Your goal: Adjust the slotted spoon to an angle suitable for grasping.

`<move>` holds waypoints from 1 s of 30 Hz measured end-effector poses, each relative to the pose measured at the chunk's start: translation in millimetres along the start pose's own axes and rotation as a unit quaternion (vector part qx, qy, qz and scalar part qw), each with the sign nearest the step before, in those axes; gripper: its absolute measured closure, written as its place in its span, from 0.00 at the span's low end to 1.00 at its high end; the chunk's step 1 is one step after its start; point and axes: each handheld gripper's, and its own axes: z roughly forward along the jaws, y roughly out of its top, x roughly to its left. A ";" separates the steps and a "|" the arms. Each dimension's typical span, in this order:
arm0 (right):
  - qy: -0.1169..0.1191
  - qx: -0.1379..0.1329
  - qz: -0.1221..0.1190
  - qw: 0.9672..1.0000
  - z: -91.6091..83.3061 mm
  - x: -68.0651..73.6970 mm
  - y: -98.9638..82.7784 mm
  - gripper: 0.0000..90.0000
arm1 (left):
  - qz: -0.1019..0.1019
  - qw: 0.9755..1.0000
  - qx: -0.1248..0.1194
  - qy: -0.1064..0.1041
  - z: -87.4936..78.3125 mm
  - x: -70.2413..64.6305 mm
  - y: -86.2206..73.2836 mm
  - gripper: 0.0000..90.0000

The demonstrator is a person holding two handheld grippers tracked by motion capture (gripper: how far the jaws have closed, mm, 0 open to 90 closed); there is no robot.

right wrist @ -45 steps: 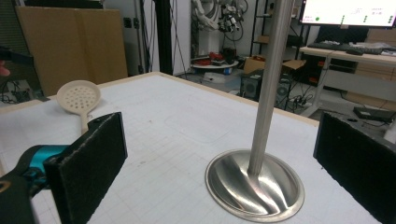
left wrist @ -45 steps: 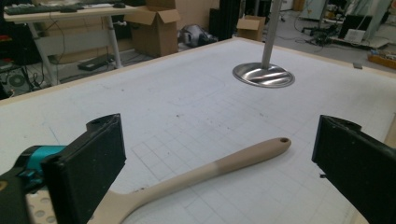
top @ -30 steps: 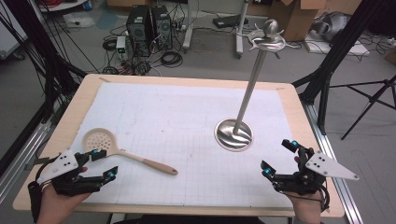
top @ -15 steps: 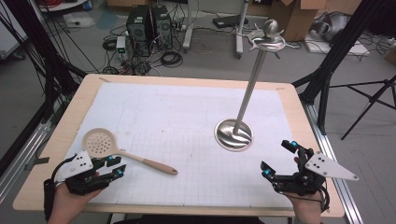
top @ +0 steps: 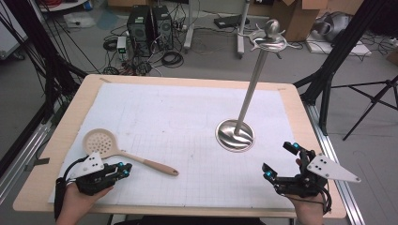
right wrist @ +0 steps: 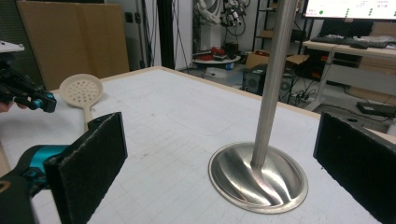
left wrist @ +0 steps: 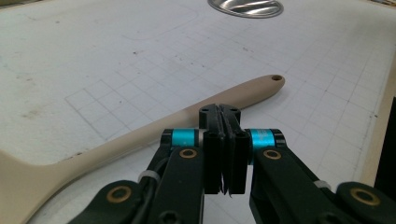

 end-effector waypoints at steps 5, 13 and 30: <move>0.003 0.002 -0.005 1.000 2.5 0.9 -0.2 0.02 | 0.011 1.000 0.019 -0.016 12.4 -1.9 0.7 0.99; 0.005 0.007 -0.007 1.000 2.9 2.8 0.2 0.02 | 0.004 0.999 0.031 -0.032 26.4 0.6 -4.2 0.99; -0.013 0.018 -0.018 1.000 4.1 5.3 1.4 0.02 | 0.030 0.996 0.087 -0.021 58.6 -5.3 2.8 0.99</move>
